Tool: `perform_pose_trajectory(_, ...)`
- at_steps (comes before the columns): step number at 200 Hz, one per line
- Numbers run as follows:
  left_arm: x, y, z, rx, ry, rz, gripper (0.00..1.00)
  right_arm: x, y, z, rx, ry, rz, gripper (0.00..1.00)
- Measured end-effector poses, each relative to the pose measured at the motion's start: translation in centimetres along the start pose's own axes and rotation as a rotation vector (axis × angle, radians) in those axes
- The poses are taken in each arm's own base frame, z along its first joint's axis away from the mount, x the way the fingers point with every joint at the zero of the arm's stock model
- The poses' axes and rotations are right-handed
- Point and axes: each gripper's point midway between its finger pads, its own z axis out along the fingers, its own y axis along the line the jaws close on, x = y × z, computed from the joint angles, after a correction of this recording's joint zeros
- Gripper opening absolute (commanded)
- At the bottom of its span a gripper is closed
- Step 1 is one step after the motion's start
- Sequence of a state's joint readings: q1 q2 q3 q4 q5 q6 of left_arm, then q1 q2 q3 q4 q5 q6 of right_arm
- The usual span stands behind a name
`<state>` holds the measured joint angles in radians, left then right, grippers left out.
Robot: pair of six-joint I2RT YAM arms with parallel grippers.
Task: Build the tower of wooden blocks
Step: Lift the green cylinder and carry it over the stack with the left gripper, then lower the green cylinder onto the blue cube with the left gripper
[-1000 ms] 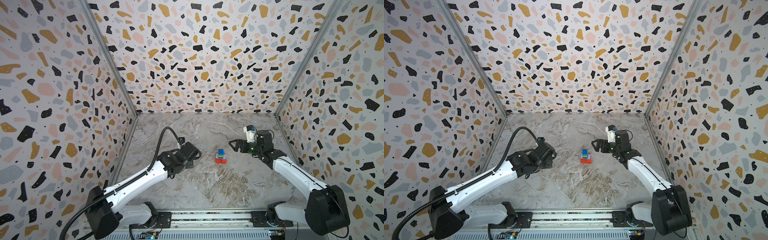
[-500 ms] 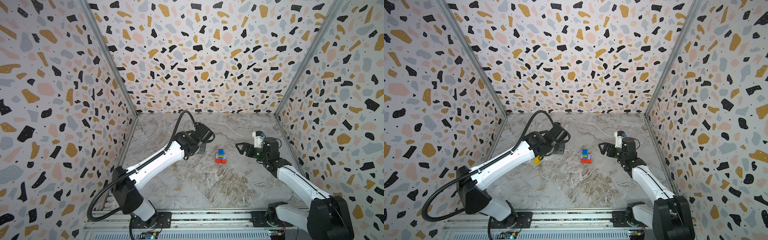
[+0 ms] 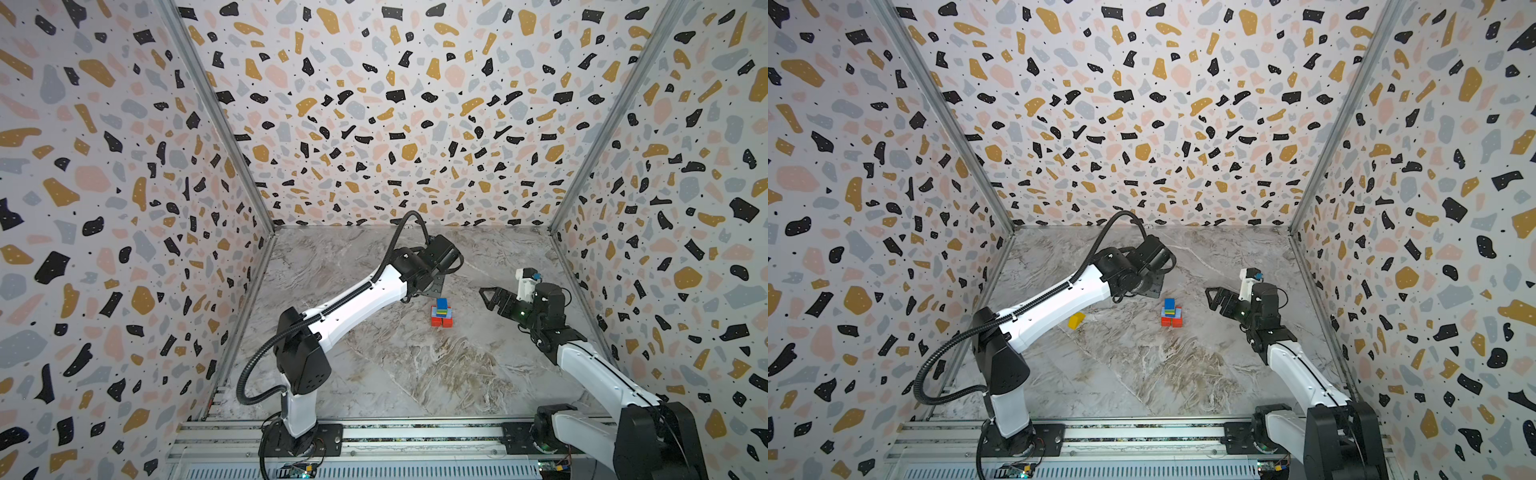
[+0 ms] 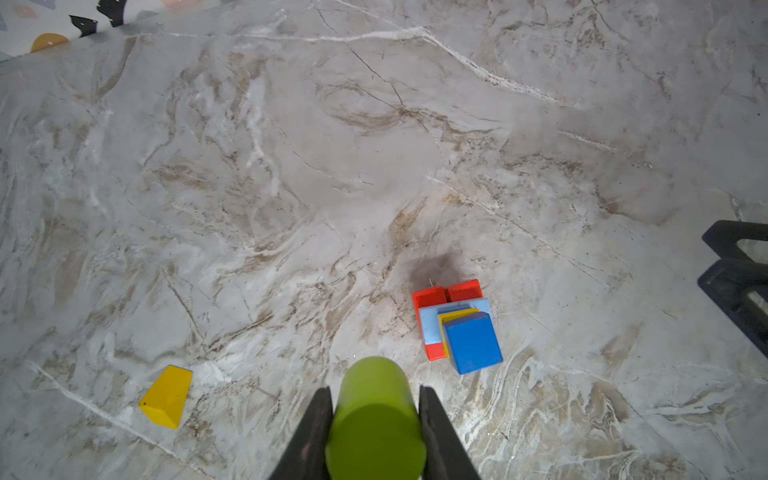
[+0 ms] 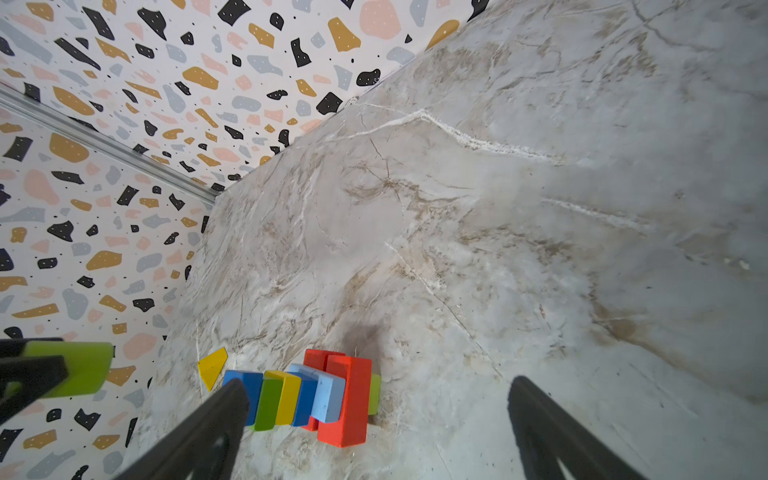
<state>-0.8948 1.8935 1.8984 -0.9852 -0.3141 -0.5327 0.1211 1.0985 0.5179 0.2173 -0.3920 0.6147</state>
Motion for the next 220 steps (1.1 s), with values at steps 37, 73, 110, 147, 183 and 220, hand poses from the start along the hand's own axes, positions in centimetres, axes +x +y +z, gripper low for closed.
perform_pose_trajectory(37,-0.3,-2.6,0.7,0.020,0.001,0.042,0.19,-0.5,0.1,-0.1,-0.010,-0.021,0.009,0.99)
perform_pose_trajectory(73,0.4,-3.8,1.1,0.034,0.015,0.068,0.18,-0.6,0.2,-0.2,-0.020,-0.028,0.014,0.99)
perform_pose_trajectory(110,0.7,-4.5,1.4,0.064,0.022,0.067,0.18,-0.6,0.5,-0.2,-0.034,-0.027,0.020,0.99)
perform_pose_trajectory(147,1.2,-4.9,1.9,0.083,0.041,0.069,0.17,-0.6,0.6,-0.2,-0.040,-0.026,0.019,0.99)
perform_pose_trajectory(183,1.3,-5.1,2.1,0.092,0.041,0.068,0.17,-0.6,0.6,-0.1,-0.043,-0.025,0.019,0.99)
perform_pose_trajectory(220,1.8,-5.1,2.6,0.089,0.053,0.071,0.16,-0.6,0.7,-0.1,-0.050,-0.024,0.018,0.99)
